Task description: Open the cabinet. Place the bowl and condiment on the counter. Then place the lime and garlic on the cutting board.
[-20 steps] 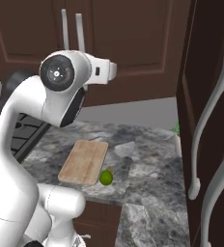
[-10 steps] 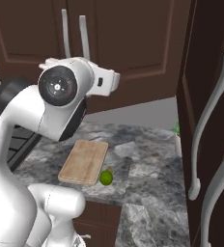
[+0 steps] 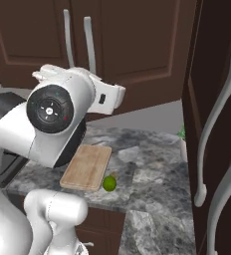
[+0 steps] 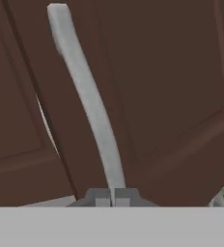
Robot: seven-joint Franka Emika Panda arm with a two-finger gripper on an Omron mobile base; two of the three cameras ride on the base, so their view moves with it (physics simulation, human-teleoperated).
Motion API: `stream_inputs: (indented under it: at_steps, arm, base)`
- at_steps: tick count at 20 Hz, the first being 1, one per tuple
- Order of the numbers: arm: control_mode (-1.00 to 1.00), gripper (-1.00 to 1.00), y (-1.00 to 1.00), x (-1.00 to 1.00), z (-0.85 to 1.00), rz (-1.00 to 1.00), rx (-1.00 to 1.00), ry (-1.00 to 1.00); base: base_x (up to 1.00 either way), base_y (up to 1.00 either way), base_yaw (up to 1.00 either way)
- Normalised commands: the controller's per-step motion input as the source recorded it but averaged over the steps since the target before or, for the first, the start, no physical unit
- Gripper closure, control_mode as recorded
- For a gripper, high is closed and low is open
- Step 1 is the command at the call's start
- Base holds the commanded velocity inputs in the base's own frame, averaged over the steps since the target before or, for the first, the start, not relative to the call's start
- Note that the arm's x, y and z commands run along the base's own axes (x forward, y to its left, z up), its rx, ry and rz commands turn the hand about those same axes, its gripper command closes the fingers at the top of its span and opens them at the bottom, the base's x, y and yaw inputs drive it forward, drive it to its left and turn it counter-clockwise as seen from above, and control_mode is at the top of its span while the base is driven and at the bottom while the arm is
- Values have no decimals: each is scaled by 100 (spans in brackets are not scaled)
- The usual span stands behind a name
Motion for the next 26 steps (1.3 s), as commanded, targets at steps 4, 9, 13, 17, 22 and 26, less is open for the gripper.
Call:
stream_inputs:
  at_steps: [4,9,13,17,22,26]
  arm:
    - [-100,-100,8,-48,3,-5,0,-3]
    - [-100,-100,38,-29,10,-6,-1,-7]
    - [-100,-100,49,-17,10,-2,-4,-8]
    - [-100,-100,51,-10,11,-1,-8,-9]
    - [-100,-100,50,-1,2,0,-9,-8]
    - [-100,-100,44,0,0,0,-7,-6]
  base:
    - [0,0,0]
    - [0,0,0]
    - [0,0,0]
    - [0,0,0]
    - [0,0,0]
    - [0,0,0]
